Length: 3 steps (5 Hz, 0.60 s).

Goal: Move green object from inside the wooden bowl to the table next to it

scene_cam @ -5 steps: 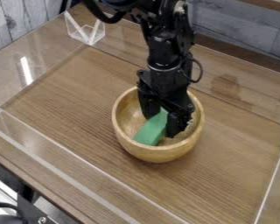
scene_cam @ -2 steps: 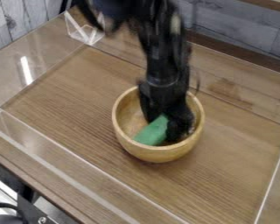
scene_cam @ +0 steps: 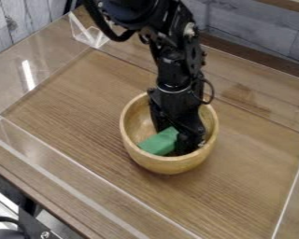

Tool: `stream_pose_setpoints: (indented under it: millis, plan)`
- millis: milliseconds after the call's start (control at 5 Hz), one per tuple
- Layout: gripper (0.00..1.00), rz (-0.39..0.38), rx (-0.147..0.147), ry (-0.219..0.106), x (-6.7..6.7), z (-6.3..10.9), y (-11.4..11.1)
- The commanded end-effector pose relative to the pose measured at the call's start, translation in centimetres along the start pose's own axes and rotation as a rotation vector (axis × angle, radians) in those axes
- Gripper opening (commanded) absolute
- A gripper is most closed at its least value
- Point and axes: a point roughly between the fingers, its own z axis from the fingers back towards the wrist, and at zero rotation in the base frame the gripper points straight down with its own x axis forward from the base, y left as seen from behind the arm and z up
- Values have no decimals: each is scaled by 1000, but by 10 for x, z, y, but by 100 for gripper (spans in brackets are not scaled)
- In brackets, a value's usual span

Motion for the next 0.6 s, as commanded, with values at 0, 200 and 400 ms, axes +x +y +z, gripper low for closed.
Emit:
stream_pose_setpoints:
  millis: [0, 200, 400]
  plan:
    - [0, -19, -36, 55, -8, -3, -3]
    - [0, -6, -46, 54, -7, -1, -2]
    - [0, 11, -55, 53, -6, 1, -1]
